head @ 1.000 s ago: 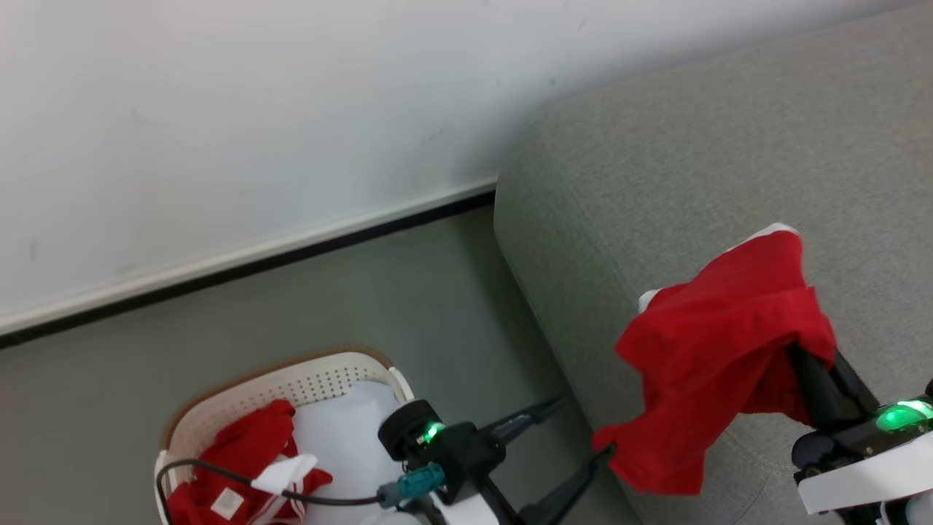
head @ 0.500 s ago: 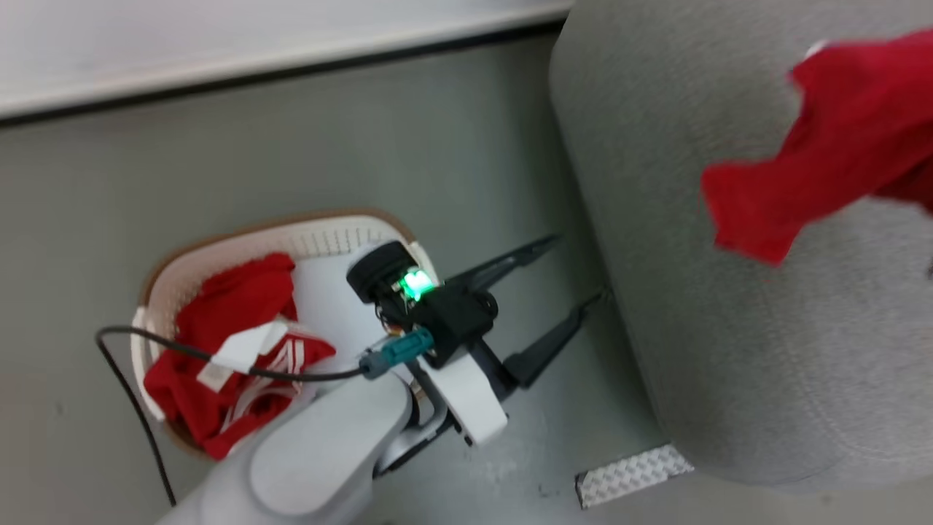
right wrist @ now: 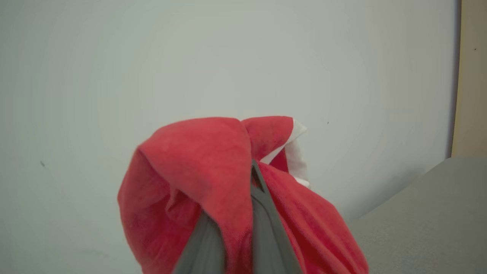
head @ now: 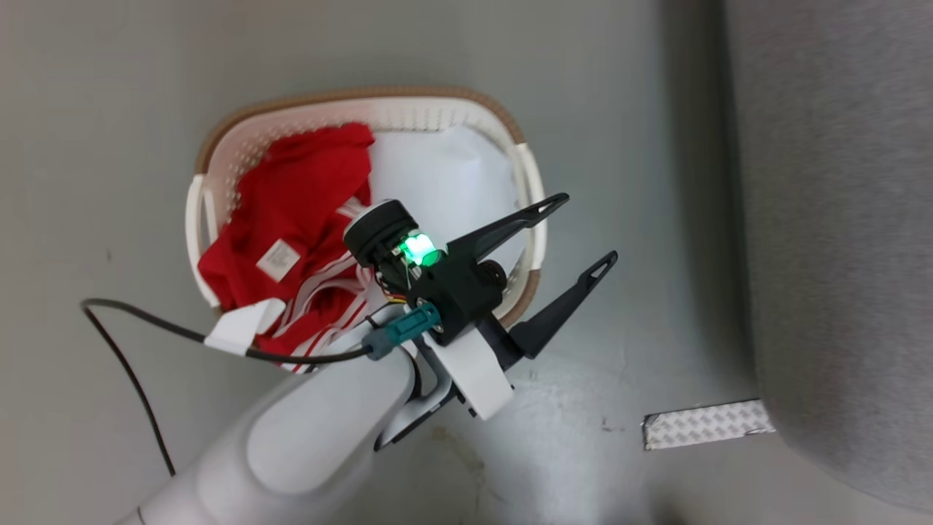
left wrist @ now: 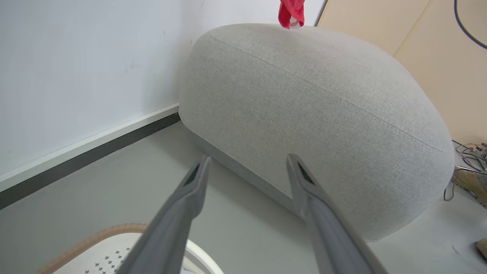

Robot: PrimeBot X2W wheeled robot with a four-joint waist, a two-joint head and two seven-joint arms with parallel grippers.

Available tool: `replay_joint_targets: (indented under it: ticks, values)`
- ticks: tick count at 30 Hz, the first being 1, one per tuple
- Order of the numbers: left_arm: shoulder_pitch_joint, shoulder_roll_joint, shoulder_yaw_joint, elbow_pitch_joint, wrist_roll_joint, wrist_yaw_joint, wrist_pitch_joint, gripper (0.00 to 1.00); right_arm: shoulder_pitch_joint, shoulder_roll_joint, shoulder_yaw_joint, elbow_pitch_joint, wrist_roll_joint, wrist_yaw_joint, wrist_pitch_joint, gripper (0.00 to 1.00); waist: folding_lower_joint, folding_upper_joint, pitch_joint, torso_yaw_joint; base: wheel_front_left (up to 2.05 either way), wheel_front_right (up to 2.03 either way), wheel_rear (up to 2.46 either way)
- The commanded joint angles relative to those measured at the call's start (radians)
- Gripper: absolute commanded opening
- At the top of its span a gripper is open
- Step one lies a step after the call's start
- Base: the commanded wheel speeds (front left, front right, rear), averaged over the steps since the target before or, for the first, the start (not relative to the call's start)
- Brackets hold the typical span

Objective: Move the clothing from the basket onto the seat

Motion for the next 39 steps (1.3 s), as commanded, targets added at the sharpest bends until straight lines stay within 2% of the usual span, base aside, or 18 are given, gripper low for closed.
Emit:
replay_joint_targets:
  ticks: [1, 7, 12, 17, 18, 19, 21, 22, 29, 39]
  values:
    - [0.005, 0.005, -0.001, -0.007, 0.012, 0.005, -0.003, 1.0, -0.019, -0.008, -0.012, 0.018, -0.003, -0.002, -0.005, 0.0, -0.0003, 0.0, 0.045, 0.042, 0.0, 0.0, 0.0]
    - [0.047, 0.022, -0.009, -0.032, 0.007, 0.034, 0.009, 1.0, -0.085, -0.019, -0.082, 0.205, -0.102, -0.002, -0.036, 0.0, -0.0003, 0.0, 0.075, 0.063, 0.0, 0.0, 0.0]
    - [0.089, 0.046, -0.003, -0.056, -0.007, 0.067, 0.016, 1.0, -0.036, 0.036, -0.137, 0.361, -0.162, -0.002, -0.063, 0.0, -0.0003, 0.0, 0.08, 0.057, 0.0, 0.0, 0.0]
    - [0.122, 0.07, -0.001, -0.075, -0.016, 0.085, 0.025, 1.0, 0.001, 0.08, -0.159, 0.434, -0.206, -0.002, -0.07, 0.0, -0.0003, 0.0, 0.054, 0.038, 0.0, 0.0, 0.0]
    - [0.125, 0.076, 0.0, -0.078, -0.015, 0.087, 0.027, 1.0, 0.009, 0.083, -0.157, 0.438, -0.221, -0.002, -0.069, 0.06, -0.0003, 0.0, 0.047, 0.034, 0.0, 0.0, 0.0]
    - [0.128, 0.082, 0.002, -0.08, -0.017, 0.092, 0.029, 1.0, 0.016, 0.086, -0.156, 0.436, -0.235, -0.002, -0.07, 0.29, -0.0003, 0.0, 0.04, 0.03, 0.0, 0.0, 0.0]
    - [0.132, 0.086, 0.007, -0.086, -0.02, 0.098, 0.032, 1.0, 0.033, 0.091, -0.156, 0.416, -0.263, -0.002, -0.07, 0.95, -0.0003, 0.0, 0.026, 0.023, 0.0, 0.0, 0.0]
    - [0.135, 0.088, 0.007, -0.089, -0.021, 0.101, 0.033, 1.0, 0.044, 0.096, -0.154, 0.408, -0.278, -0.002, -0.069, 1.0, -0.0003, 0.0, 0.017, 0.019, 0.0, 0.0, 0.0]
    - [0.158, 0.089, 0.021, -0.07, -0.047, 0.111, 0.005, 1.0, 0.17, 0.137, -0.094, 0.297, -0.353, -0.002, -0.07, 1.0, -0.0003, 0.0, -0.07, 0.0, 0.0, 0.0, 0.0]
    - [0.276, 0.063, 0.11, -0.004, -0.114, 0.147, -0.051, 1.0, 0.518, 0.203, 0.03, -0.051, -0.357, -0.002, -0.068, 1.0, -0.0003, 0.0, -0.303, 0.009, 0.0, 0.0, 0.0]
